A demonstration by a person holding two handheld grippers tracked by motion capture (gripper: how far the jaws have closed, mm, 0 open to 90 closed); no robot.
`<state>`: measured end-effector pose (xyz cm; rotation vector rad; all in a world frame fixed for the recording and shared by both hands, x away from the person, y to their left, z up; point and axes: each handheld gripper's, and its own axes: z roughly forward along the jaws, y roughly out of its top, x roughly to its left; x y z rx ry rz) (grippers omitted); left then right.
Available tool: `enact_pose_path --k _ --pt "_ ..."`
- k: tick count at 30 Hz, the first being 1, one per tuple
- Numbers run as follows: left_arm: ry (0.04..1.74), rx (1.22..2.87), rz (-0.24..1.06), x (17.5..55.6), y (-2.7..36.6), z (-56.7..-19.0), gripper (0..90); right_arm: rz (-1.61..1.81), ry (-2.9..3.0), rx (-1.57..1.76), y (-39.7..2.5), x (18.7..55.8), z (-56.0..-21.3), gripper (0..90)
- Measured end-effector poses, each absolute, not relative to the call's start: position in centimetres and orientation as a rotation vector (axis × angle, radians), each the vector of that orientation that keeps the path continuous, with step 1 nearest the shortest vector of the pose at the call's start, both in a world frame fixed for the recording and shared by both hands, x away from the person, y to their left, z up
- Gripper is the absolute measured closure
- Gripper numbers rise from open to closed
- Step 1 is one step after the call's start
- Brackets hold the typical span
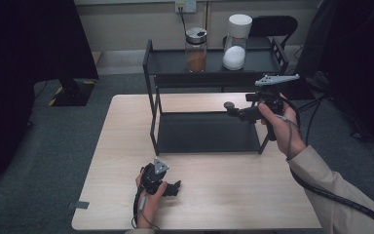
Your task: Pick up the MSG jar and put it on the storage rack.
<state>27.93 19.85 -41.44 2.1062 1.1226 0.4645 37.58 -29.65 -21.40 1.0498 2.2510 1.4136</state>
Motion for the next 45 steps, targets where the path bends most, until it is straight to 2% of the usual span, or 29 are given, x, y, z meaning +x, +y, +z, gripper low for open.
enact_pose_path --k 45 --pt "1.12 2.11 0.465 27.9 19.9 -41.4 0.0 1.409 2.263 1.028 -29.8 35.4 -26.7 0.7"
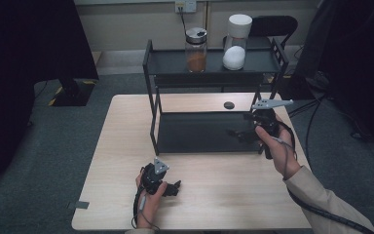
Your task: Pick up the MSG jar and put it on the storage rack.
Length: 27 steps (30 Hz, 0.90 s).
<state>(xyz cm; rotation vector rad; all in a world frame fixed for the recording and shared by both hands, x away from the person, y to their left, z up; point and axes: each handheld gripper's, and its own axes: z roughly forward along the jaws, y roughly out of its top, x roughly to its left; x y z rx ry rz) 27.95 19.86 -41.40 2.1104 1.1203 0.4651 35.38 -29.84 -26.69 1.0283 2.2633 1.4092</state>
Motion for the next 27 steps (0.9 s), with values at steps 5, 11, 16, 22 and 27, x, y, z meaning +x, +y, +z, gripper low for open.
enact_pose_path --k 5,11,16,22,27 --pt "1.12 2.11 0.465 27.9 19.9 -41.4 0.0 1.414 2.258 1.038 -30.2 35.4 -27.3 0.8" --pt "1.12 2.111 0.465 27.9 19.9 -41.4 0.0 1.388 2.261 1.049 -30.3 35.2 -27.9 0.8" --pt "1.12 2.11 0.465 27.9 19.9 -41.4 0.0 1.382 2.269 1.052 -30.3 35.1 -28.5 0.8" --pt "1.121 2.11 0.465 27.9 19.8 -41.4 0.0 1.382 2.27 1.049 -30.3 34.9 -29.2 0.9" --pt "1.121 2.11 0.466 27.9 19.8 -41.4 0.0 1.381 2.274 1.046 -30.3 34.7 -29.7 0.9"
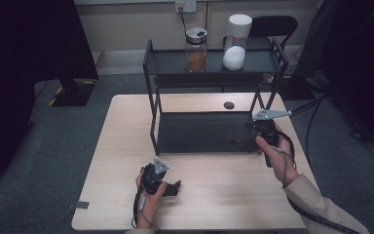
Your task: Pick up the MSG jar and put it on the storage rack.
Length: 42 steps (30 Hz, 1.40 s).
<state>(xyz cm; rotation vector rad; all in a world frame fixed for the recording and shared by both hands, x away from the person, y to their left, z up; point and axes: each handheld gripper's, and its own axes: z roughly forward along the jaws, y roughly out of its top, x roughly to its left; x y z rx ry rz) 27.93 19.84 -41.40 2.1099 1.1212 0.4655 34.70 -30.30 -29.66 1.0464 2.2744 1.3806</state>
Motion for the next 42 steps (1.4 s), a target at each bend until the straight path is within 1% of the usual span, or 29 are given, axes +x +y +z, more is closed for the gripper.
enact_pose_path --k 42 --pt "1.123 2.109 0.466 27.9 19.8 -41.4 0.0 1.358 2.297 1.047 -31.3 33.1 -33.2 1.1"
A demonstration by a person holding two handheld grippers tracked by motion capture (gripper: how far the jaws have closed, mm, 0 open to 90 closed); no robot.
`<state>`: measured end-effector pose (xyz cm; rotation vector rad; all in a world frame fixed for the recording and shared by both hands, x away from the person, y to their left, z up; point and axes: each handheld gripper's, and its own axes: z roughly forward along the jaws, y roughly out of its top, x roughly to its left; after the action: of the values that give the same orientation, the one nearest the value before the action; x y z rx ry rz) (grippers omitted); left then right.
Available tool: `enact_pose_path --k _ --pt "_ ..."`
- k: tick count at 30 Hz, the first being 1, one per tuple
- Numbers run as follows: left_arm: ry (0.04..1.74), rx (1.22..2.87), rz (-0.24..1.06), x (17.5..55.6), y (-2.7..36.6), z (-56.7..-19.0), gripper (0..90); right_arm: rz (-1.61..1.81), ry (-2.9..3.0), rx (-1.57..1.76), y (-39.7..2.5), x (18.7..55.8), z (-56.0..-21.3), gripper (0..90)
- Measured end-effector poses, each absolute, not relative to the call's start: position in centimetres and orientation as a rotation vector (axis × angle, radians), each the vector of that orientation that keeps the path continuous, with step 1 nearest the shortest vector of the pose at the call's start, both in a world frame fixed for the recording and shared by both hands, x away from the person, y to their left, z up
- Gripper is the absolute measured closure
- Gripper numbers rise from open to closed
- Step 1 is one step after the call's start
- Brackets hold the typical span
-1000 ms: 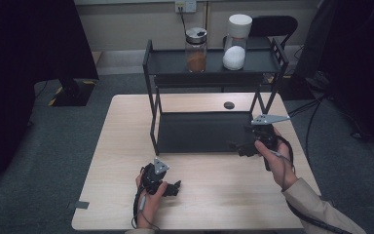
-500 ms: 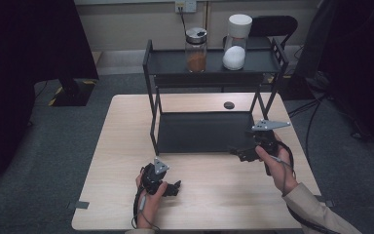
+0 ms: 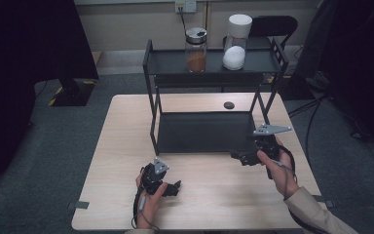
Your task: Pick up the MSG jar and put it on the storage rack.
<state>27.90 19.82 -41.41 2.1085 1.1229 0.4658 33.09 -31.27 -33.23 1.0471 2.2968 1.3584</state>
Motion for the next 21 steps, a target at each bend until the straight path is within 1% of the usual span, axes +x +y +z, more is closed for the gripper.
enact_pose_path --k 21 --pt "1.123 2.109 0.466 27.9 19.8 -41.4 0.0 1.35 2.314 1.036 -32.0 32.3 -34.3 0.8"
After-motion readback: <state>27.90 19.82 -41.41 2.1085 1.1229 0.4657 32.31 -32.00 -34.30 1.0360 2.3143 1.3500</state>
